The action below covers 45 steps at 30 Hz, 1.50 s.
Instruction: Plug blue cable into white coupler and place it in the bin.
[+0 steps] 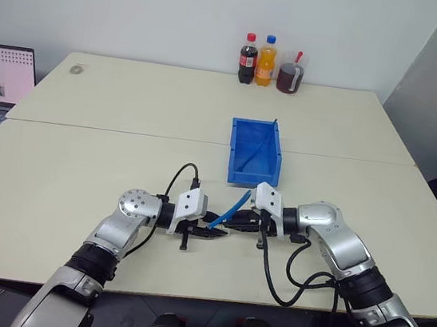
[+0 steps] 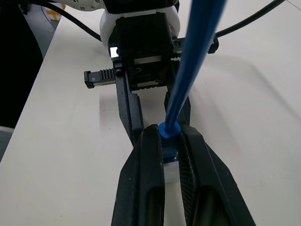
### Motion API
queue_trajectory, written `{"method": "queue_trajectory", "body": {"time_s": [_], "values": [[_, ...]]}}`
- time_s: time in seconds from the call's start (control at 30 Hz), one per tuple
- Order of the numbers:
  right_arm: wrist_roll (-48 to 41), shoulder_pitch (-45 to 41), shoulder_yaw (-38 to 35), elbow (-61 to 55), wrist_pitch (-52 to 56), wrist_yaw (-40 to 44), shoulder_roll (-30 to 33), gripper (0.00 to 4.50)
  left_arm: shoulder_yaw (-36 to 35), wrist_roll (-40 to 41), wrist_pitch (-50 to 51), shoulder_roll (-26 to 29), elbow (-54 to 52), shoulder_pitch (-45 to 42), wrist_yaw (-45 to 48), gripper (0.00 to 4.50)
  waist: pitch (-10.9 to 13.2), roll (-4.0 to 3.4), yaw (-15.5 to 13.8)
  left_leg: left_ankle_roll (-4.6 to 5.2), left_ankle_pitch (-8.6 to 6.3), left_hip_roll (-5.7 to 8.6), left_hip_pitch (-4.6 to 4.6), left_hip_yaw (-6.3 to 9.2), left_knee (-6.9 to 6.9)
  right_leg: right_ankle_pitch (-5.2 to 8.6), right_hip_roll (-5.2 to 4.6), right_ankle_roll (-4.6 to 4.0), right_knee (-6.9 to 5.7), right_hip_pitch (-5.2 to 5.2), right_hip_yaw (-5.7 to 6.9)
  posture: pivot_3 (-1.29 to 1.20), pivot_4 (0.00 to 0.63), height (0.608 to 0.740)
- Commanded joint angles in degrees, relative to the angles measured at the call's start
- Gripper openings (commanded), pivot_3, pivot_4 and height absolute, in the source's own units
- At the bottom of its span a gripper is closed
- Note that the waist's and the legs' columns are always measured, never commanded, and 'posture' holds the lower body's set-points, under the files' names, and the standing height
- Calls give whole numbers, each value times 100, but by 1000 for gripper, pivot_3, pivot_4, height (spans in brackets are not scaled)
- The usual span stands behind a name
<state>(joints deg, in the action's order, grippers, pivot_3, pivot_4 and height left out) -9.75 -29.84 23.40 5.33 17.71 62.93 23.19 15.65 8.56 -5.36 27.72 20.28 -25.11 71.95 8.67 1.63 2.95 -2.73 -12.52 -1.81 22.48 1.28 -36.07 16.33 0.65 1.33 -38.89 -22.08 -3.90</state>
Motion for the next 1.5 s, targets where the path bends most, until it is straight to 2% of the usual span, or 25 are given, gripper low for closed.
{"method": "queue_trajectory", "body": {"time_s": [0.03,0.07,0.13,0.23,0.33,0.43,0.57,0.63,0.77,0.87,1.0,1.07,1.2,1.5], "values": [[383,235,334,627,274,-90,9,152,143,-217,20,44,23,109,-12,765,-6,0,6,0,0,0,-4,0,2,0,0,0,0,2,0,0,150,740],[366,217,288,621,285,-125,-10,152,131,-218,8,40,27,109,-34,765,-7,1,10,0,0,-1,-7,0,3,1,0,-2,0,4,0,0,150,740],[298,191,175,542,339,-168,-20,152,98,-141,119,30,-4,101,-11,1464,-7,1,14,0,0,-2,-14,1,5,3,1,-6,0,9,0,0,150,740],[55,165,-138,52,780,-383,-38,152,-78,76,452,62,-350,154,-45,2014,-2,-4,25,0,0,-3,-14,1,5,5,2,-9,-2,8,-2,0,150,740],[-672,-9,-877,-1106,2107,-940,-181,152,-402,442,1160,260,-1345,417,-229,2681,30,-9,30,0,0,-8,21,10,5,-1,2,3,-5,-20,-4,0,150,740],[-1344,-370,-1657,-1726,3377,-1526,-349,152,-778,756,1846,297,-2286,639,-767,3265,85,-16,20,-1,1,-11,58,20,4,-13,1,23,-9,-58,-4,0,150,740],[-1963,-1159,-2624,-1661,4689,-2175,-543,152,-1330,1249,2866,110,-3521,803,-1751,4077,110,-10,14,-2,1,-8,129,25,0,-16,-1,31,-13,-127,1,0,150,740],[-2128,-1635,-2991,-1274,5140,-2425,-588,152,-1516,1343,3214,-14,-4019,937,-2264,4446,116,-6,20,-2,1,-6,134,23,1,-16,-2,31,-7,-128,3,0,150,740],[-1943,-2442,-3231,13,5251,-2856,-560,152,-1784,1424,3733,-515,-4698,1121,-3408,4446,120,0,15,-2,1,7,136,15,4,-16,-16,31,-5,-128,-2,0,150,740],[-1626,-2868,-3068,1071,4767,-2929,-465,152,-1788,1427,3944,-939,-5030,1356,-4071,4446,125,6,17,-2,1,13,139,6,2,-19,-21,30,-3,-128,-2,0,150,740],[-1287,-3393,-2867,2343,4159,-2919,-498,152,-1653,1368,4033,-1213,-5389,1756,-4562,4446,128,7,32,-1,1,14,140,-3,3,-27,-19,20,0,-128,-6,0,150,740],[-1135,-3558,-2737,2787,3883,-2829,-512,834,-1605,1327,4029,-1234,-5476,1913,-4695,4500,129,9,31,-1,1,13,140,-4,4,-31,-17,13,0,-130,-5,0,150,740],[-973,-3761,-2587,3281,3568,-2632,-512,1681,-1689,1321,3992,-1176,-5466,2072,-4849,4500,130,8,28,-2,1,12,141,-1,4,-31,-15,11,-1,-130,-3,0,150,740],[-670,-3898,-2398,3489,3002,-2400,-425,4054,-1926,1590,4109,-1046,-5224,1904,-4871,4500,131,8,25,-2,1,13,141,-4,2,-32,-16,12,-3,-130,5,0,150,740]]}}
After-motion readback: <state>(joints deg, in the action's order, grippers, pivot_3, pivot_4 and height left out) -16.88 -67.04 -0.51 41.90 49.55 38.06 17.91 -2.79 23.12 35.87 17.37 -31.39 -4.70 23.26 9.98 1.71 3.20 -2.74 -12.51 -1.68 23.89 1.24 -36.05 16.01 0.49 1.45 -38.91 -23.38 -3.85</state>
